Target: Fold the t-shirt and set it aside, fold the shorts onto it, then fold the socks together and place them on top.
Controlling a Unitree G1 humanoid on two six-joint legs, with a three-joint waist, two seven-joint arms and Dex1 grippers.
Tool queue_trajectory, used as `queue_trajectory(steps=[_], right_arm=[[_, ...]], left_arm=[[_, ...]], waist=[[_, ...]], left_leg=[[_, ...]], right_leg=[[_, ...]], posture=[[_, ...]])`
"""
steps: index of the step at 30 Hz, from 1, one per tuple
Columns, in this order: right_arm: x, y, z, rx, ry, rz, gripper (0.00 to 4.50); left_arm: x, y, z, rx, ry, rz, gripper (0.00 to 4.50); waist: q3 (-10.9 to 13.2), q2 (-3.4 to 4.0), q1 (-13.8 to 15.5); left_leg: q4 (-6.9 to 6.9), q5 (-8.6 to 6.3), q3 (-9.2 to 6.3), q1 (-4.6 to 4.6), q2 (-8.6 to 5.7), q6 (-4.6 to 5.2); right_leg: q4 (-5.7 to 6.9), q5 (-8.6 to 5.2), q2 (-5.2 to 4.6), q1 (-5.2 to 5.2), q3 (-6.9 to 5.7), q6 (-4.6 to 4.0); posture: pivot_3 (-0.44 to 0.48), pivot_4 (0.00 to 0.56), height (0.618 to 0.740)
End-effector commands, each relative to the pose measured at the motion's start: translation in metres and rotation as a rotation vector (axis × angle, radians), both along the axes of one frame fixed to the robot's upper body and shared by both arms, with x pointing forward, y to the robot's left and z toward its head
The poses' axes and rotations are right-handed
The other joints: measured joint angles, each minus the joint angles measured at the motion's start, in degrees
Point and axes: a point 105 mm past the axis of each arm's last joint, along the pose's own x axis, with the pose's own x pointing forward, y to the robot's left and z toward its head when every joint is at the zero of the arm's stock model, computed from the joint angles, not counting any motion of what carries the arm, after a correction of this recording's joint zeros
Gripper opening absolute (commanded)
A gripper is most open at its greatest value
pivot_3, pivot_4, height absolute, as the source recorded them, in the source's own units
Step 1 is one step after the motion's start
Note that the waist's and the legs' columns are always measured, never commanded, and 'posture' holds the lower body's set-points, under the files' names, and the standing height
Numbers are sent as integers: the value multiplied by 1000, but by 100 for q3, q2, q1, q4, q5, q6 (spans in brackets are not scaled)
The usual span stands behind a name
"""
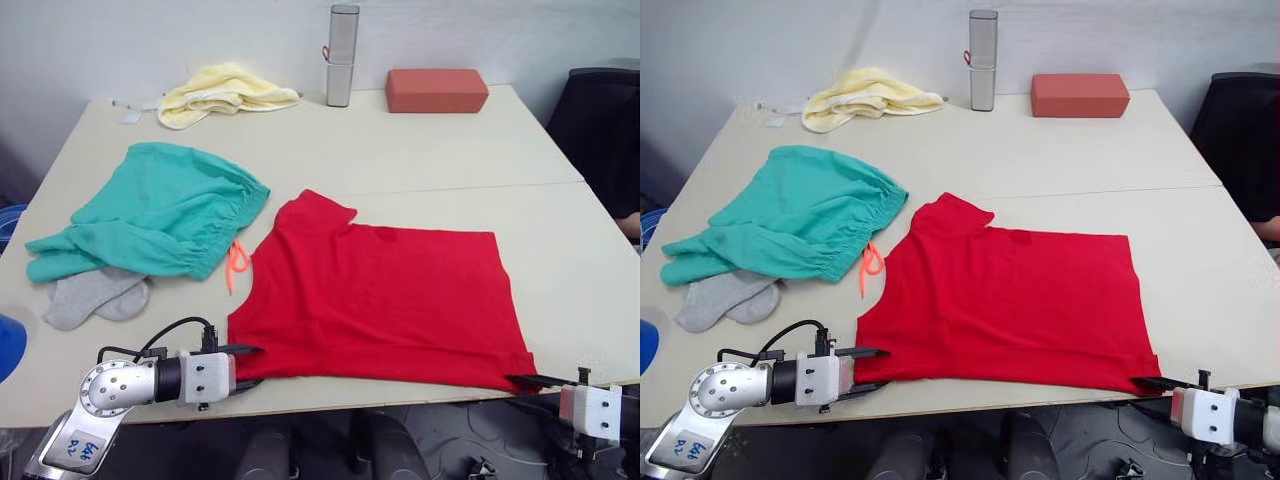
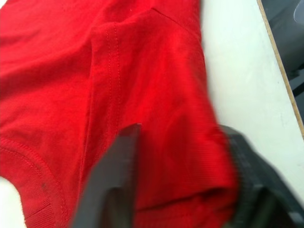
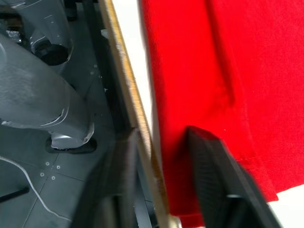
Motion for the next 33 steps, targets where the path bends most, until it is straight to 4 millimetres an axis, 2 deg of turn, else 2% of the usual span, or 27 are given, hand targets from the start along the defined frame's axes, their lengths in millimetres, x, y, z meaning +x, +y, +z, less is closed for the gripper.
queue_trajectory(steps=[1,4,15,22,26,27,30,33], right_arm=[[9,0,2,6,-34,-29,554],[9,0,0,5,-29,-25,0],[-1,-3,-3,4,14,-19,0],[-5,-10,0,-4,34,-23,0],[-3,-8,3,85,28,-57,0],[-4,-6,4,110,47,-62,0],[-6,-5,6,141,78,-62,562],[-9,-6,12,169,99,-71,1584]], left_arm=[[-5,6,-8,33,43,17,847],[-14,5,-9,9,92,0,43],[-41,3,-1,-57,173,-59,43],[-50,2,-1,-58,182,-38,43],[-48,3,1,-85,190,9,43],[-47,3,3,-109,197,19,267],[-52,3,6,-136,234,16,949],[-53,11,8,-136,247,35,1856]], waist=[[-12,-20,-54],[-29,-47,-109],[-28,-44,-169],[-26,-34,-143],[-23,-29,-85],[-22,-28,-67],[-19,-22,-29],[-8,10,1]], left_leg=[[-3,-1,0,6,2,-1],[-8,-3,3,17,10,-5],[-16,-11,3,10,12,-10],[-16,-15,3,6,11,-2],[-16,-16,3,5,11,-1],[-16,-16,3,5,11,0],[-16,-16,3,4,11,0],[-16,-16,3,-4,11,0]], right_leg=[[-1,-1,0,6,2,-1],[-8,-3,1,21,0,-6],[-38,-11,2,17,-4,-20],[-44,-20,2,17,-3,-37],[-46,-21,2,16,-3,-37],[-46,-21,2,15,-3,-37],[-46,-21,2,13,-3,-37],[-45,-21,2,2,-4,-37]], posture=[[0,150,740],[0,150,740],[0,150,740],[0,150,740],[0,150,740],[0,150,740],[0,150,740],[0,150,740]])
